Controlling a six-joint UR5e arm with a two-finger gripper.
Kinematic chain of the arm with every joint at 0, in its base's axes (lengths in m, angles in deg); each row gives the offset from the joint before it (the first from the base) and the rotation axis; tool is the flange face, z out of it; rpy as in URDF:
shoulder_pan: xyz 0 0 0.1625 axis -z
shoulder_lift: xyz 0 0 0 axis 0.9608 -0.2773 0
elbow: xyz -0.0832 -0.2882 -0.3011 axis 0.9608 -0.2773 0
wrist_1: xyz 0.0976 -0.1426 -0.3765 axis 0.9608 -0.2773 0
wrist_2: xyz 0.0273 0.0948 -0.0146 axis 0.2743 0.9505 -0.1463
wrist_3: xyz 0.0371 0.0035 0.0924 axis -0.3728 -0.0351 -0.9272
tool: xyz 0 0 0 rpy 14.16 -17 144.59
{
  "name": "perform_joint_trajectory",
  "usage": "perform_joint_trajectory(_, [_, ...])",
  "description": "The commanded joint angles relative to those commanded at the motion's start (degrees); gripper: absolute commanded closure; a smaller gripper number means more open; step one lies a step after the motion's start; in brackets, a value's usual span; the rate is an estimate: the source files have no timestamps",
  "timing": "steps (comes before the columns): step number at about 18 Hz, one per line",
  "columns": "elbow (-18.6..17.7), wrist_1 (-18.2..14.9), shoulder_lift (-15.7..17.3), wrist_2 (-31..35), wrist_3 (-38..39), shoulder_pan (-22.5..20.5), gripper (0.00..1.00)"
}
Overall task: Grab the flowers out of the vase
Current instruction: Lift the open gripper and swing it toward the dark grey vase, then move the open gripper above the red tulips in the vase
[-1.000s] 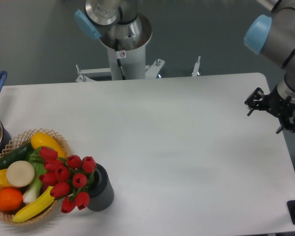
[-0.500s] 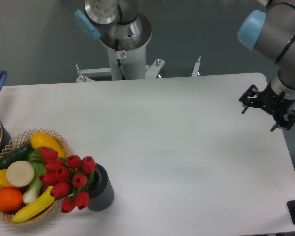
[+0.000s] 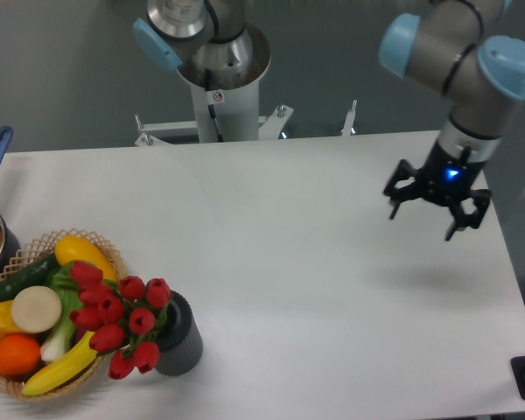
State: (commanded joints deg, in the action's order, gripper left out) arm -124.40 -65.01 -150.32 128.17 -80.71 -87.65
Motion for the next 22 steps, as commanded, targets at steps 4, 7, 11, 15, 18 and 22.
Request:
perform_joint_trajectory(4, [-4.4,1.33,4.49,-13.7,-0.26,0.89,0.0])
perform_joint_trajectory(7, [-5.54,1.42,5.46,-21.99,-0.35,1.5,0.0])
perform_joint_trajectory(11, [-6.34,1.5,4.93,-22.62,-1.23,6.59,0.0])
perform_joint_trajectory(15, [-6.43,1.42,4.41,-22.53,-1.14,12.74,0.0])
perform_joint_trajectory(18, [-6.34,1.59,3.61,-22.62,-1.58,15.73,0.0])
perform_joint_trajectory(22, [-6.43,2.21,2.82,-22.79,-1.85,17.58,0.0])
